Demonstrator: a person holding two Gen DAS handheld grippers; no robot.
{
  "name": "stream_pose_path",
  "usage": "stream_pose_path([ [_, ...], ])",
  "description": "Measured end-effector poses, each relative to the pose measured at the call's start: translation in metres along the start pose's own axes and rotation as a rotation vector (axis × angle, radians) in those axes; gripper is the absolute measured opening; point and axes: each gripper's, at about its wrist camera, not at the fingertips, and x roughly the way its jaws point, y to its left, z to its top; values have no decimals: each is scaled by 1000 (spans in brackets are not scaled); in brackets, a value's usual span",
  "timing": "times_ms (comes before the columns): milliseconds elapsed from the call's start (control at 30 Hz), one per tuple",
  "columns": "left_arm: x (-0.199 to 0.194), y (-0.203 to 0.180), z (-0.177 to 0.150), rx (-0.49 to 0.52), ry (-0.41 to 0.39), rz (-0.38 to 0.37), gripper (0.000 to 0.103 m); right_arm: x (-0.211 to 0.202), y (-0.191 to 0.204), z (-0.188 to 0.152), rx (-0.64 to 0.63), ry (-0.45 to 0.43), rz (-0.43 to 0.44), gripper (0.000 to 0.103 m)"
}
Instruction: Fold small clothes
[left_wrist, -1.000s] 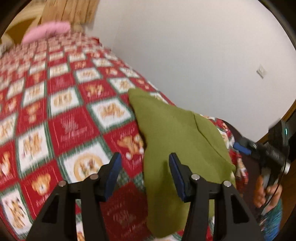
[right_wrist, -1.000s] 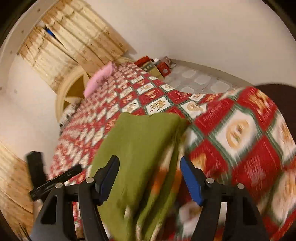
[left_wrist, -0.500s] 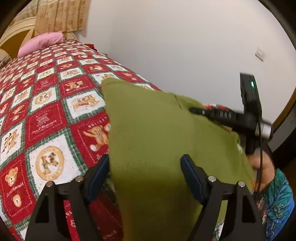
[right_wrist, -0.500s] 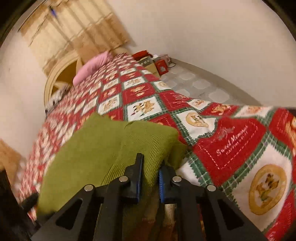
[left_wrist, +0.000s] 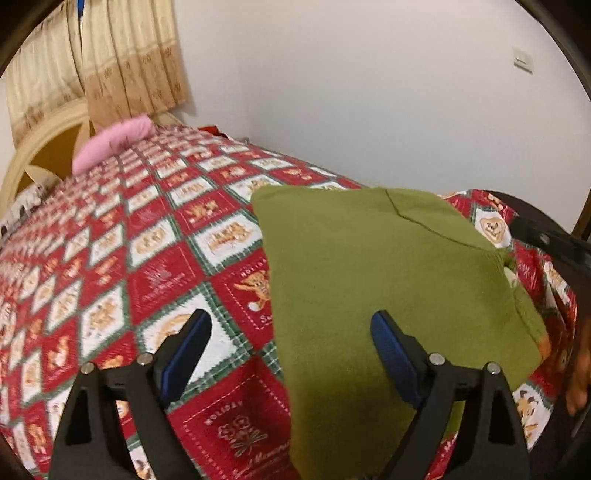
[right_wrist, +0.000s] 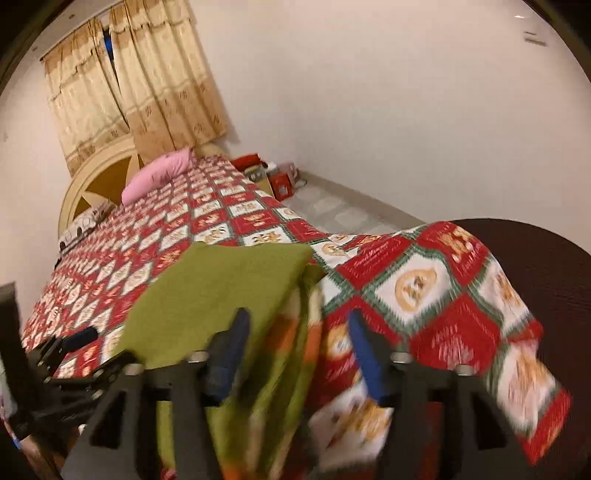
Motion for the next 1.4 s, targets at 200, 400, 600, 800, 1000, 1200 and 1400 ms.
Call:
stream_pose_path([
  [200, -24, -3, -7, 3, -23, 14, 93, -23, 35, -25, -38, 9, 4, 69],
  [400, -50, -2, -15, 14, -74, 56, 103, -55, 65, -33, -106, -51, 1, 69],
  [600, -72, 3, -12, -23, -112, 49, 103, -92, 87, -35, -182, -165, -45, 69],
  [800, -94, 6, -14, -47, -154, 34, 103, -124, 91, -36, -151, -240, -64, 78],
  [1000, -119, 8, -17, -56, -217, 43, 103, -142, 86, -38, -128, -257, -75, 78],
  [1200, -139, 8, -21, -53, -272, 60, 103, -158, 87, -37, -102, -287, -69, 78],
  [1400, -157, 12, -24, -81, -316, 48, 103, -169, 95, -38, -128, -314, -57, 78],
])
